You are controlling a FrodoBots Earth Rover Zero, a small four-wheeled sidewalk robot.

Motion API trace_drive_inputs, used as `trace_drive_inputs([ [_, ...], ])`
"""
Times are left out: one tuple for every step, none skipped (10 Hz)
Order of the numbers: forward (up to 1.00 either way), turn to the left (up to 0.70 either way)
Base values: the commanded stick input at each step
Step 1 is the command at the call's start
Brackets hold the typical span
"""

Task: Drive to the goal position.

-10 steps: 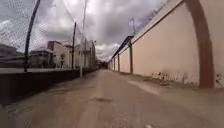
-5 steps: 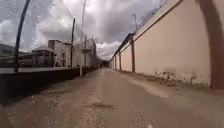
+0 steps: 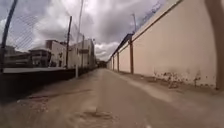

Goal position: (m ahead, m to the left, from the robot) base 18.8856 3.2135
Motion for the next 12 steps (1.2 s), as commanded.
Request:
trace_drive_inputs([
  [0.60,-0.04],
  [0.60,-0.04],
  [0.60,-0.02],
  [0.60,0.00],
  [0.60,0.00],
  [0.60,0.00],
  [0.60,0.00],
  [0.60,0.00],
  [0.60,0.00],
  [0.60,0.00],
  [0.60,0.00],
  [0.60,0.00],
])
